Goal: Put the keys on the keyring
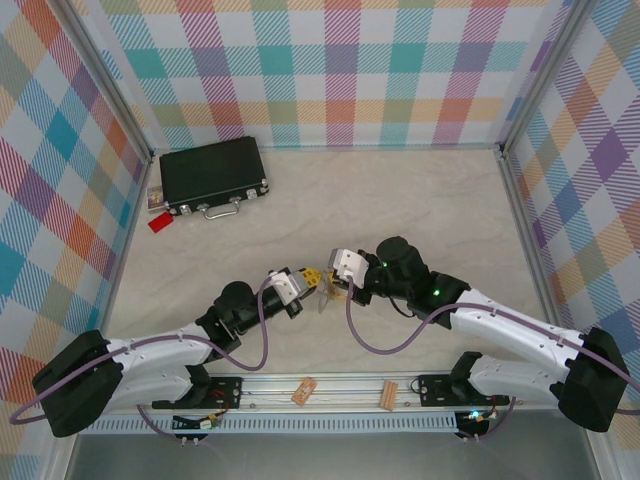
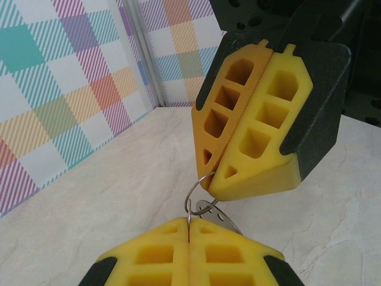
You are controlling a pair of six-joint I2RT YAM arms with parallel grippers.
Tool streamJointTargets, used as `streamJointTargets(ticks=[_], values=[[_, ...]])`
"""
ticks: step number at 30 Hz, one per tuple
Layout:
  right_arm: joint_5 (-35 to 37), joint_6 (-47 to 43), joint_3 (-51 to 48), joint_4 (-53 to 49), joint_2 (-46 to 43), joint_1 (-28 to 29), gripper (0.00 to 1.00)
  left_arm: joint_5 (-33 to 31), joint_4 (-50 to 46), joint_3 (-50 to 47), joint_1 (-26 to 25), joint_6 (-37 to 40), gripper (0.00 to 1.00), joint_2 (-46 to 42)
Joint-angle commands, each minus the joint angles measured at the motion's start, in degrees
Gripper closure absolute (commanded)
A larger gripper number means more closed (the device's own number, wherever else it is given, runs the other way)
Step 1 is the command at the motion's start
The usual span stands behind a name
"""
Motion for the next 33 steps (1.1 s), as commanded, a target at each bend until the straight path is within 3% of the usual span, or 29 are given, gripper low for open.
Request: streamJointTargets(ticks=[1,18,33], values=[[-3.8,0.4,1.8,2.0,-1.5,0.3,1.00,0.7,-0.6,1.8,-0.6,0.1,1.00,1.0],[-3.2,0.5,1.4,2.3,-1.8,0.3,1.00,1.2,0.1,1.9,-0.6,-0.4,1.00,1.2],[3.4,2.4,1.9,3.7,0.0,0.3,1.00,4.2,1.1,2.4,-1.0,-1.7,1.00,3.4]])
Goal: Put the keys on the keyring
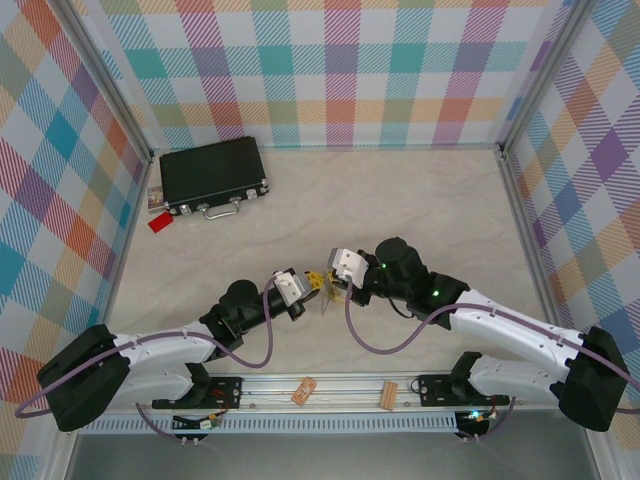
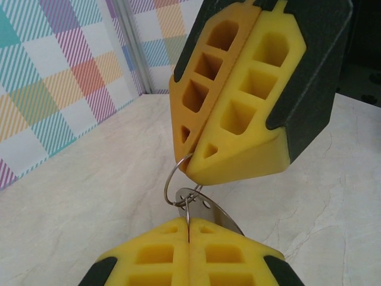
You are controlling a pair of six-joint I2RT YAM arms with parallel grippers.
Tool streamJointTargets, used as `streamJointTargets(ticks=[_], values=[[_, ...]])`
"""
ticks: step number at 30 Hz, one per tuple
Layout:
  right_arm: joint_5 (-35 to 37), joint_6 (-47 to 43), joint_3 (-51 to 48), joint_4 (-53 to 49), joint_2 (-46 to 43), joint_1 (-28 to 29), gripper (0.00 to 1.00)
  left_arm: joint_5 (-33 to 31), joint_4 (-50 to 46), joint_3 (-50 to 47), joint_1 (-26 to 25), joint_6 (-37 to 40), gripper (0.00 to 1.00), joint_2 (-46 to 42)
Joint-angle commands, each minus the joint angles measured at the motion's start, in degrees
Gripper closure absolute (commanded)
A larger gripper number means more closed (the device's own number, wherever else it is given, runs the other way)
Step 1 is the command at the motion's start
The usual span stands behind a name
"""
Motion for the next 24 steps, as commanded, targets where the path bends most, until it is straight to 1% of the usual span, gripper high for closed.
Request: streamJointTargets(ticks=[1,4,5,6,7,10,11,15,19,22,24], values=[[1.7,1.1,1.9,3.7,0.0,0.3,1.00,2.3,1.8,2.0,-1.0,-0.5,1.00,0.9],[2.2,1.2,1.8,4.1,-0.1,0.3,1.00,2.4,1.4,2.2,-1.1,-0.6,1.00,1.0],[2.4,1.3,1.7,4.2,0.0,0.3,1.00,2.4,1.4,2.2,-1.1,-0.6,0.96,1.1],[2.6,1.3,1.6,4.4,0.0,0.3,1.00,2.4,1.4,2.2,-1.0,-0.7,0.89,1.1],[2.7,1.3,1.7,4.7,0.0,0.3,1.00,2.3,1.5,2.2,-1.1,-0.9,0.79,1.1],[3.3,1.4,1.0,6.1,-0.3,0.3,1.00,2.0,1.7,2.0,-1.0,-1.4,0.63,0.7],[3.6,1.5,0.5,6.8,-0.4,0.2,1.00,1.8,1.8,1.9,-1.1,-1.5,0.61,0.4],[4.1,2.2,-1.3,10.4,-1.2,0.0,1.00,0.0,1.8,1.5,-1.1,-2.7,0.59,-1.6],[4.4,3.5,-3.5,15.7,-1.7,-0.5,1.00,-2.8,0.7,1.4,-1.1,-4.9,0.58,-5.3],[5.4,5.1,-5.3,20.5,-1.8,-1.0,1.00,-5.6,-1.7,2.3,-1.0,-8.0,0.56,-8.8],[5.5,6.0,-6.7,23.8,-2.2,-1.4,1.00,-8.2,-5.9,4.3,-0.8,-10.3,0.53,-11.1]])
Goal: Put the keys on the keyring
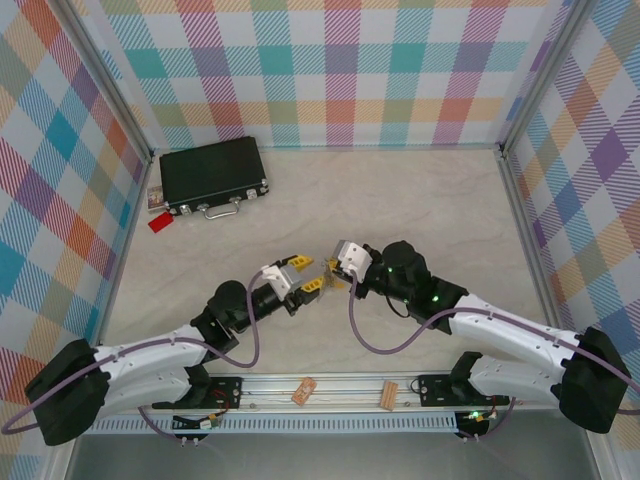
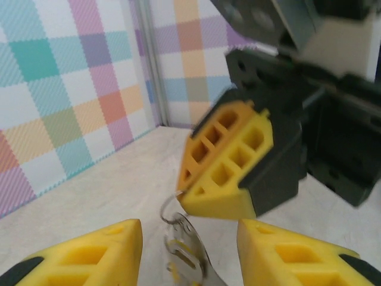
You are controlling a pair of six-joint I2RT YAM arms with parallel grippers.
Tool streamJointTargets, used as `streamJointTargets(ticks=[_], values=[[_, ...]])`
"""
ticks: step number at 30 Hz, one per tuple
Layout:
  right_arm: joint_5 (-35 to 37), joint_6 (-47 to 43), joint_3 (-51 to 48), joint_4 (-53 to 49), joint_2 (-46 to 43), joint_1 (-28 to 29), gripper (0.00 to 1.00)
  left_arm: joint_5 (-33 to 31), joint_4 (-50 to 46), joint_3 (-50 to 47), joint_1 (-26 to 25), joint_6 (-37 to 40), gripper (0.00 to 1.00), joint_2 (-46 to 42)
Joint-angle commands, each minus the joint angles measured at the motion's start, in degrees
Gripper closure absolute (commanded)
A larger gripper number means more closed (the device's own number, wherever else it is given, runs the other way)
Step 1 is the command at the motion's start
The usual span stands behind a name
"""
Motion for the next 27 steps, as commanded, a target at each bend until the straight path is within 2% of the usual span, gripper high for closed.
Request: streamJointTargets(ticks=[1,3,6,12,17,21,27], values=[[1.0,3.3,-2.0,11.3,-2.0,-0.7,1.00,-5.1,-6.5,4.3,-0.3,-5.2,0.52,-3.6],[0.4,4.9,-3.2,14.3,-2.8,-1.5,1.00,-5.8,-10.0,6.8,0.2,-6.4,0.51,-4.2],[-3.2,8.0,-5.5,19.0,-4.3,-3.6,1.00,-4.3,-9.6,8.8,1.4,-8.3,0.51,-3.3],[-9.2,14.3,-8.7,29.2,-5.4,-8.0,1.00,2.8,-11.1,15.0,5.7,-14.4,0.53,-0.2],[-14.7,19.7,-8.2,34.1,-4.8,-10.7,1.00,13.2,-8.9,19.6,12.0,-23.3,0.54,3.2],[-19.5,23.9,-6.8,36.6,-3.5,-12.9,1.00,23.5,-3.3,22.2,17.3,-32.2,0.54,7.7],[-25.7,28.4,-3.8,38.3,0.3,-15.2,1.00,34.3,4.6,24.5,18.9,-38.7,0.55,13.3]])
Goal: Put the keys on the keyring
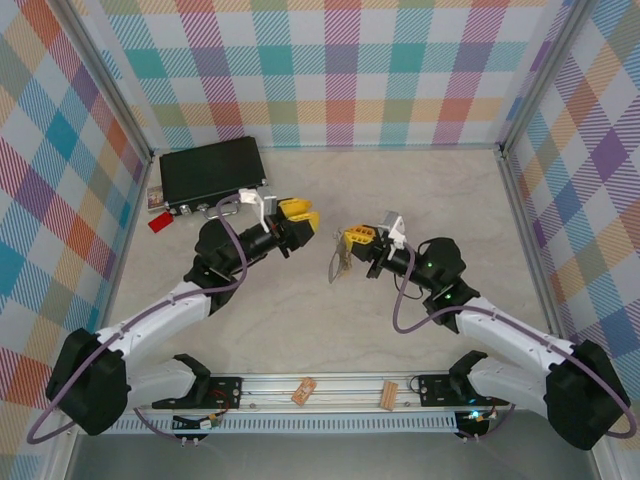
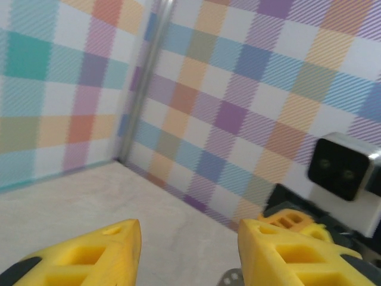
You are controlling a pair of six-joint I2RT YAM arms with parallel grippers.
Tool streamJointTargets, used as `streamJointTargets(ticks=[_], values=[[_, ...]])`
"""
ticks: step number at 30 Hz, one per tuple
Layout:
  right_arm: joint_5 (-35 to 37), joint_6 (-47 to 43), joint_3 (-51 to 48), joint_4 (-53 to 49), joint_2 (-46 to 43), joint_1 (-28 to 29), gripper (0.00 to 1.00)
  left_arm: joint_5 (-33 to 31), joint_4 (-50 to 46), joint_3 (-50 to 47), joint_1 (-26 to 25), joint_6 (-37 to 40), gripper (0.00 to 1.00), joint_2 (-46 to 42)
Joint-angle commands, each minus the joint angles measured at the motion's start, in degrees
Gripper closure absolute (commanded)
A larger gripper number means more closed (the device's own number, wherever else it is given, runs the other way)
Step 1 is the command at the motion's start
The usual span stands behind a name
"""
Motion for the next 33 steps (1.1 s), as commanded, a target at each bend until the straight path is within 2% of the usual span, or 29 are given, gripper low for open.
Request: streamJointTargets(ticks=[1,9,19,33], values=[[-5.9,4.8,3.8,6.3,1.7,-1.1,1.00,10.2,8.3,1.9,0.4,-6.1,0.55,2.0],[-9.8,7.7,7.6,6.3,5.3,-2.3,1.00,11.8,10.4,-0.6,0.3,-5.0,0.58,2.6],[-11.0,9.2,8.0,6.7,6.1,-2.3,1.00,12.2,9.4,-0.1,0.4,-4.1,0.61,4.4],[-11.8,10.0,8.5,5.7,5.4,-2.3,1.00,14.5,13.4,0.6,0.2,-6.6,0.74,7.6]])
